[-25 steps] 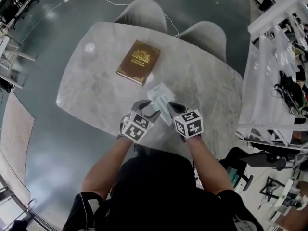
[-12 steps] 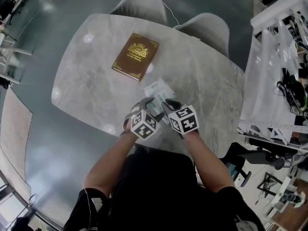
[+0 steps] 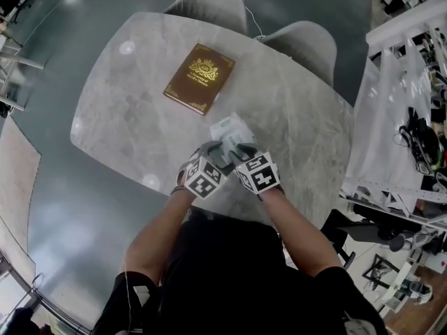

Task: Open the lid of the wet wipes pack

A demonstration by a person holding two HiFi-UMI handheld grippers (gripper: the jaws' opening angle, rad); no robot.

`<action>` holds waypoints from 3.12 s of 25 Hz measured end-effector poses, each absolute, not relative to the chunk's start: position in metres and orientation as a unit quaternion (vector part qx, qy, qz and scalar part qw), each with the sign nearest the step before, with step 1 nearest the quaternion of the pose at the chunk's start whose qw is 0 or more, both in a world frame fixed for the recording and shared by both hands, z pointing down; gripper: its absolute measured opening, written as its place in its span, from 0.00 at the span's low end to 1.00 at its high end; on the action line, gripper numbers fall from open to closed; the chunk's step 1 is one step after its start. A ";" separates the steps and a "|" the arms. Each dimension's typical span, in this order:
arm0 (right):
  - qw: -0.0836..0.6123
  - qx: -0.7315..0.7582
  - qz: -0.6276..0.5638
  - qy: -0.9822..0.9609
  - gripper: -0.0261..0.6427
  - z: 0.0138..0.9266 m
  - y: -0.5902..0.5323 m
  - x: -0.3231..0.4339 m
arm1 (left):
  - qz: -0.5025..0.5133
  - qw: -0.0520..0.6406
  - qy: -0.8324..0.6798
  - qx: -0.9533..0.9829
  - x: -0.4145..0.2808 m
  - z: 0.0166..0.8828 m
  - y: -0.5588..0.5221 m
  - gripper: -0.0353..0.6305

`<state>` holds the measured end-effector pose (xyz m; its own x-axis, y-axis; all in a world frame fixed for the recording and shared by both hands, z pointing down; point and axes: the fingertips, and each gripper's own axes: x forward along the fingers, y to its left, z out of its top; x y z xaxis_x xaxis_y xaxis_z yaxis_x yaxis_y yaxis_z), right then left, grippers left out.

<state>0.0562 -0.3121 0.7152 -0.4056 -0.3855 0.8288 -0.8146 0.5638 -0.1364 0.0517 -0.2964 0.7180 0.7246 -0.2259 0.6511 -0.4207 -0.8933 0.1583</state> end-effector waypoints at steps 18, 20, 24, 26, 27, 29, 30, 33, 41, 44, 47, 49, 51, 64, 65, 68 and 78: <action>0.466 0.392 0.201 -0.767 0.25 0.720 -0.312 0.047 | 0.328 0.165 -0.194 0.910 0.016 0.716 -0.291 0.53; 0.467 0.397 0.194 -0.766 0.26 0.721 -0.312 0.047 | 0.325 0.171 -0.198 0.909 0.011 0.715 -0.292 0.53; 0.453 0.403 0.193 -0.771 0.22 0.720 -0.315 0.050 | 0.326 0.183 -0.199 0.906 0.006 0.717 -0.288 0.53; 0.450 0.399 0.189 -0.777 0.22 0.720 -0.314 0.051 | 0.327 0.188 -0.200 0.904 0.005 0.718 -0.284 0.53; 0.452 0.396 0.183 -0.778 0.22 0.720 -0.313 0.051 | 0.326 0.190 -0.202 0.904 0.006 0.718 -0.284 0.53; 0.461 0.392 0.168 -0.778 0.22 0.720 -0.312 0.050 | 0.322 0.192 -0.207 0.904 0.007 0.717 -0.284 0.53; 0.466 0.390 0.159 -0.778 0.22 0.721 -0.312 0.049 | 0.321 0.194 -0.210 0.903 0.007 0.717 -0.285 0.53; 0.475 0.380 0.139 -0.781 0.22 0.722 -0.312 0.048 | 0.317 0.199 -0.219 0.901 0.008 0.715 -0.289 0.53; 0.477 0.360 0.139 -0.790 0.19 0.714 -0.309 0.048 | 0.311 0.199 -0.224 0.902 0.008 0.702 -0.290 0.52; 0.472 0.365 0.141 -0.790 0.17 0.711 -0.309 0.051 | 0.309 0.197 -0.224 0.903 0.009 0.698 -0.291 0.52; 0.463 0.374 0.150 -0.790 0.14 0.708 -0.310 0.056 | 0.308 0.198 -0.222 0.904 0.010 0.699 -0.290 0.52; 0.457 0.379 0.154 -0.790 0.11 0.705 -0.311 0.059 | 0.308 0.198 -0.220 0.904 0.012 0.701 -0.290 0.52; 0.456 0.381 0.154 -0.789 0.11 0.702 -0.311 0.062 | 0.308 0.199 -0.218 0.905 0.013 0.701 -0.290 0.52; 0.447 0.411 0.134 -0.783 0.06 0.678 -0.320 0.086 | 0.310 0.194 -0.213 0.906 0.015 0.693 -0.289 0.52; 0.445 0.414 0.132 -0.783 0.06 0.675 -0.323 0.089 | 0.309 0.194 -0.213 0.906 0.015 0.694 -0.290 0.52; 0.437 0.416 0.140 -0.785 0.06 0.668 -0.328 0.095 | 0.307 0.196 -0.212 0.907 0.016 0.692 -0.291 0.51; 0.404 0.446 0.161 -0.782 0.06 0.659 -0.345 0.119 | 0.293 0.203 -0.223 0.907 0.011 0.680 -0.297 0.50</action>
